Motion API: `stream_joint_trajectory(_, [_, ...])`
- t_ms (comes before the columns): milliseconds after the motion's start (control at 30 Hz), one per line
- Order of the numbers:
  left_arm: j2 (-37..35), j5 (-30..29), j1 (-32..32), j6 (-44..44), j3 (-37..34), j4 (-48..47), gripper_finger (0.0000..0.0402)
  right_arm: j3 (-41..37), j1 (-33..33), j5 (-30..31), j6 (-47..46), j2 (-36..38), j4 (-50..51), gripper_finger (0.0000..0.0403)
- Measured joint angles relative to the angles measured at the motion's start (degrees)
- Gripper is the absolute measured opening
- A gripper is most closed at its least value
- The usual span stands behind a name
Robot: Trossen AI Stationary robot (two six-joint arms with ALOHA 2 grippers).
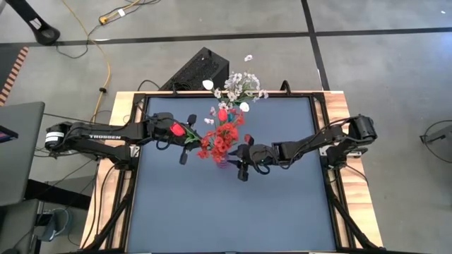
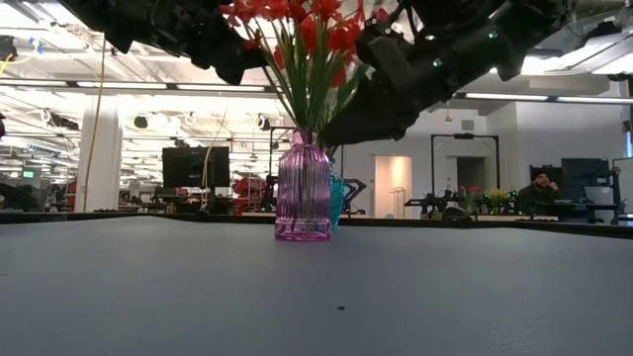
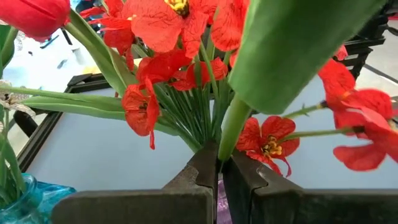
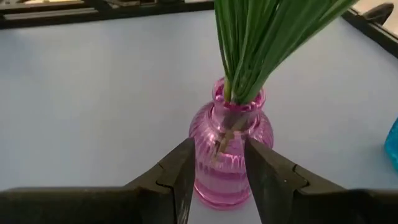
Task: Sort flowers into vase by color
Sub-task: Put the red tulip into the purple vase
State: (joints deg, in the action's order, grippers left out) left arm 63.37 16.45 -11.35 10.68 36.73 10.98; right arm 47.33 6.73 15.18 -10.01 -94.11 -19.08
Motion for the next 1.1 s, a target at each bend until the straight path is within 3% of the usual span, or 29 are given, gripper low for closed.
stream_joint_trajectory(467, [0.0, 1.3, 0.0, 0.0, 0.0, 0.0, 0.0, 0.1, -0.5, 0.3, -0.1, -6.2, -10.3, 0.0164])
stream_joint_trajectory(867, [0.1, 1.4, 0.1, 0.4, 0.0, 0.2, 0.0, 0.1, -1.2, -0.1, -0.7, -6.2, -10.2, 0.0164])
stream_joint_trajectory(1100, [4.4, 2.7, 1.4, 0.2, 0.0, 4.3, 0.0, 0.1, -1.3, 0.0, -0.7, -6.2, -10.1, 0.0164])
